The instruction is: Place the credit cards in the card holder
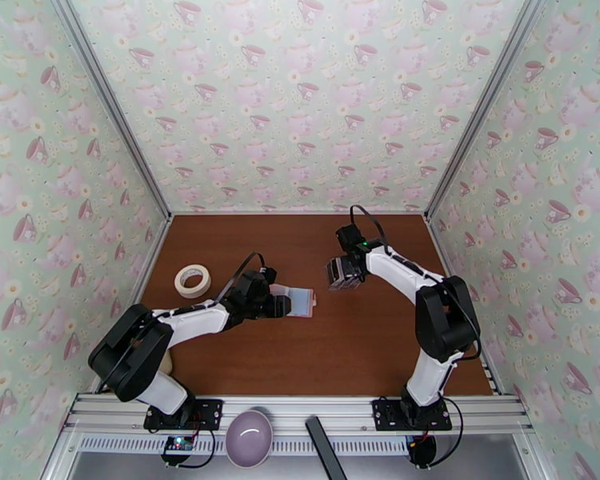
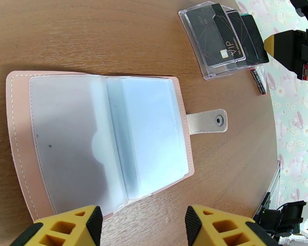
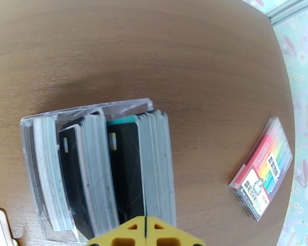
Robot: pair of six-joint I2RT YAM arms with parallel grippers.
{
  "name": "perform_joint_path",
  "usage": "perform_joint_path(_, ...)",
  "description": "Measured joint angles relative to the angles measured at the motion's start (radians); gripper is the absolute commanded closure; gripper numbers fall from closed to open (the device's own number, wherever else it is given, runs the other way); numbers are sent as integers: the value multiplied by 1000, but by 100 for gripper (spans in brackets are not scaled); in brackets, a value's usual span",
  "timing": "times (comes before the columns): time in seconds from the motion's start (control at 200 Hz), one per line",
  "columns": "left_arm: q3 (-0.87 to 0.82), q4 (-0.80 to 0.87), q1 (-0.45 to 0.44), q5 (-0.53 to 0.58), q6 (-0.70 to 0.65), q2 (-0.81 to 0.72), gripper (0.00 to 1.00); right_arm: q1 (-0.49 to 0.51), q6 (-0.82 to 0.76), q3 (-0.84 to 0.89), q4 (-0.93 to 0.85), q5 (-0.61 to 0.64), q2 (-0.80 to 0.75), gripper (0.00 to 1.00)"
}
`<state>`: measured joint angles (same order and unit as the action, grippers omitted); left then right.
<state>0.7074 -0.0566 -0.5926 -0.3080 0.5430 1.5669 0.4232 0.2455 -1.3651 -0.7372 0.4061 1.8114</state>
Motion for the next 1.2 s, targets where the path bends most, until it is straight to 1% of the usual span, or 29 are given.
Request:
perform_joint_path(0.341,0,0,0,0,0,0,41,9,-1,-9,-7,5,7,91)
perform_joint_path(0.561,0,0,0,0,0,0,41,2,1,-11,-5,-28,6,90)
perform_joint_path(0.967,0,0,0,0,0,-1,41,-67,5,-10,-2,-188,-9,89)
perform_joint_path(1.202,0,3,0,0,0,-1,41,-95,12,8,12,-266,-17,87)
